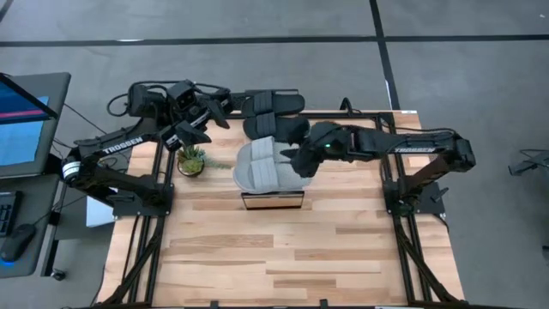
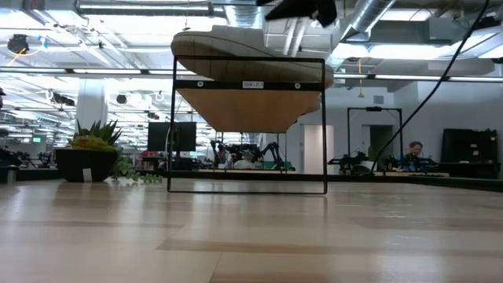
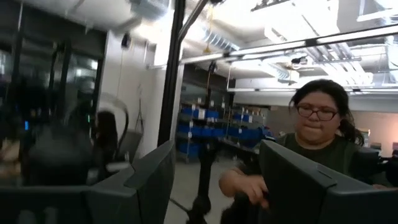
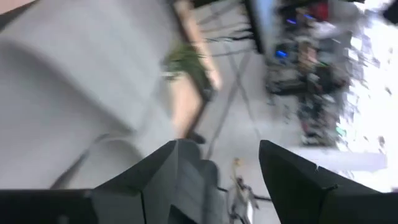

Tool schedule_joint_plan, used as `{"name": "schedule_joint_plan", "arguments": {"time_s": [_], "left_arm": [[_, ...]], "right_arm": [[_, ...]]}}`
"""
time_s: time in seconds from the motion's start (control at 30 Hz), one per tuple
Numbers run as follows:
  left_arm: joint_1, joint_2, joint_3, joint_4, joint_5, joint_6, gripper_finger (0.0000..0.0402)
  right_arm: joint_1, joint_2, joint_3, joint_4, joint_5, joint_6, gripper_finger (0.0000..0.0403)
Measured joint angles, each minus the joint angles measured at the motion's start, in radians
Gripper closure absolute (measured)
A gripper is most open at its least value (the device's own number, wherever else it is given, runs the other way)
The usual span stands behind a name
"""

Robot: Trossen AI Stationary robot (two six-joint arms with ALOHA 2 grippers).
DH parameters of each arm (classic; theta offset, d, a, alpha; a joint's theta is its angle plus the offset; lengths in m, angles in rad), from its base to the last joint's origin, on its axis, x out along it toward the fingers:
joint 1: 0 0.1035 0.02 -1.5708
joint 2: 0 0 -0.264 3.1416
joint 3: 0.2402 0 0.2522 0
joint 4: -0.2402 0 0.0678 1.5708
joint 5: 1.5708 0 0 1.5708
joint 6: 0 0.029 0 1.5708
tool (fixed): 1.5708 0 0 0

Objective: Pick and place slides into the shelf
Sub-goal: Adjust the bottom black slide on the shelf

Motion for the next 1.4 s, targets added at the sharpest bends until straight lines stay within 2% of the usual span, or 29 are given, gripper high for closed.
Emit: {"name": "schedule_joint_plan", "arguments": {"time_s": [0.2,0.37,0.47,0.6,0.7,0.87,1.0,1.2,1.4], "left_arm": [[0.0,0.0,0.0,-0.246,0.051,0.091,0.0182],[0.016,-0.042,0.0,-0.574,0.017,0.309,0.0182],[0.043,-0.11,0.0,-0.774,-0.083,0.477,0.0182],[0.063,-0.23,0.0,-0.945,-0.255,0.639,0.0182],[0.064,-0.312,0.0,-1.027,-0.34,0.704,0.0182],[0.064,-0.426,0.0,-1.174,-0.426,0.75,0.0182],[0.054,-0.501,-0.022,-1.246,-0.489,0.757,0.0182],[0.02,-0.632,-0.131,-1.279,-0.636,0.722,0.0182],[-0.01,-0.748,-0.283,-1.251,-0.696,0.646,0.0182]], "right_arm": [[0.034,-0.104,0.0,0.074,0.133,0.18,0.0189],[0.029,-0.215,0.0,0.032,0.171,0.459,0.0212],[0.008,-0.301,0.0,-0.028,0.123,0.639,0.023],[-0.045,-0.405,-0.006,-0.072,-0.056,0.824,0.025],[-0.081,-0.485,-0.053,-0.065,-0.16,0.907,0.026],[-0.117,-0.605,-0.203,-0.052,-0.177,1.001,0.0271],[-0.132,-0.702,-0.372,0.038,-0.176,1.085,0.0274],[-0.15,-0.828,-0.595,0.222,-0.172,1.191,0.0275],[-0.139,-0.882,-0.707,0.271,-0.172,1.249,0.0275]]}}
